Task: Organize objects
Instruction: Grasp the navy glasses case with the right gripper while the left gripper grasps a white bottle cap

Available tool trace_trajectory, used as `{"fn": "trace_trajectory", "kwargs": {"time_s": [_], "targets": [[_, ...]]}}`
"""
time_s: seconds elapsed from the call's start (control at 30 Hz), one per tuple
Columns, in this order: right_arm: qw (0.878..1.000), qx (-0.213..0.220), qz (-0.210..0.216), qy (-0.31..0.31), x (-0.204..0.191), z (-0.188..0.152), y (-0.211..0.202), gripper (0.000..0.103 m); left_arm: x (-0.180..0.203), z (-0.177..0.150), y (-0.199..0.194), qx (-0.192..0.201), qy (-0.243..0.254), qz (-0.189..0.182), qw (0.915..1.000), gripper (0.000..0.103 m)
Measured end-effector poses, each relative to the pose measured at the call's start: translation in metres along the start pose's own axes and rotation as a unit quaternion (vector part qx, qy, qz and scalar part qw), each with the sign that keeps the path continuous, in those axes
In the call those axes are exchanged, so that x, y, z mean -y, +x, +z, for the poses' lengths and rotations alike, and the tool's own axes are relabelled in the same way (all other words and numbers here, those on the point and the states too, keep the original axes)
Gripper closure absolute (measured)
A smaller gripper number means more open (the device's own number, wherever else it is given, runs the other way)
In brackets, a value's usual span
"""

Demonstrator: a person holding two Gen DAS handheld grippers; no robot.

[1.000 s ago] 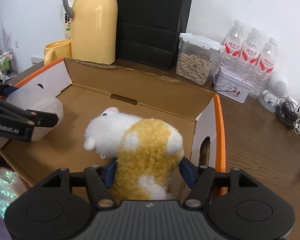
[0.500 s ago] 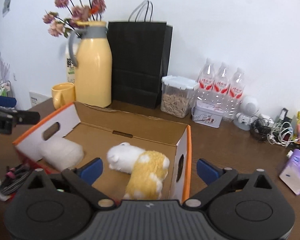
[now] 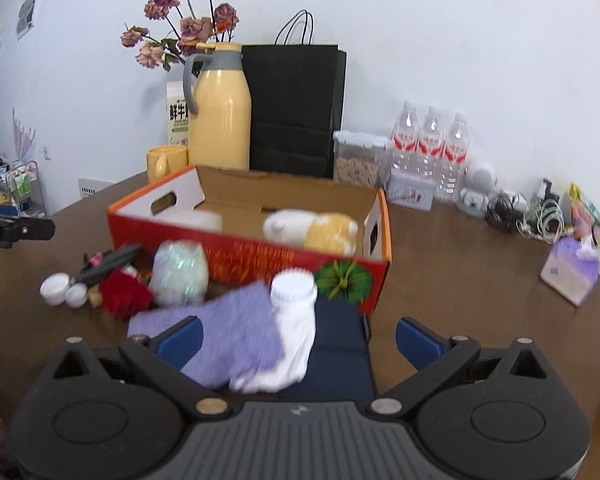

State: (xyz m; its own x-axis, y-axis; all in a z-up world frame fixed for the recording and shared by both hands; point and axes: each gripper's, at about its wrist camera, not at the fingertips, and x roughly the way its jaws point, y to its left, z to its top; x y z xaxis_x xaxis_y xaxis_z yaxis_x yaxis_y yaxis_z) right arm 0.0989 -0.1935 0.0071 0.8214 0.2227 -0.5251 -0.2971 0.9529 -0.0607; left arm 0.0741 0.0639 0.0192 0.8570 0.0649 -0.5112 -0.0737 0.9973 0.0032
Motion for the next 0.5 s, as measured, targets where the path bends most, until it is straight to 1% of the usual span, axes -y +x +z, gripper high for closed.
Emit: {"fn": "trace_trajectory", "kwargs": {"time_s": [0.13, 0.33, 0.4, 0.47, 0.5], "targets": [[1.000, -0.017, 0.005, 0.022, 0.000, -0.022, -0.004, 0.000, -0.010, -0.023, 0.000, -0.028, -0.007, 0.006, 0.9996, 0.000], [0.999, -0.045, -0.012, 0.024, 0.006, -0.039, 0.004, 0.000, -0.010, -0.038, 0.018, -0.061, 0.015, 0.024, 0.9977, 0.000], [0.998, -0.056, -0.018, 0.022, 0.009, -0.041, 0.010, 0.000, -0.010, -0.039, 0.027, -0.070, 0.020, 0.025, 0.9970, 0.004], [0.997, -0.069, -0.024, 0.019, 0.012, -0.042, 0.017, 0.000, -0.011, -0.041, 0.035, -0.079, 0.021, 0.028, 0.9963, 0.012], [0.997, -0.075, -0.025, 0.016, 0.013, -0.043, 0.021, 0.000, -0.011, -0.042, 0.039, -0.082, 0.021, 0.029, 0.9959, 0.014]]}}
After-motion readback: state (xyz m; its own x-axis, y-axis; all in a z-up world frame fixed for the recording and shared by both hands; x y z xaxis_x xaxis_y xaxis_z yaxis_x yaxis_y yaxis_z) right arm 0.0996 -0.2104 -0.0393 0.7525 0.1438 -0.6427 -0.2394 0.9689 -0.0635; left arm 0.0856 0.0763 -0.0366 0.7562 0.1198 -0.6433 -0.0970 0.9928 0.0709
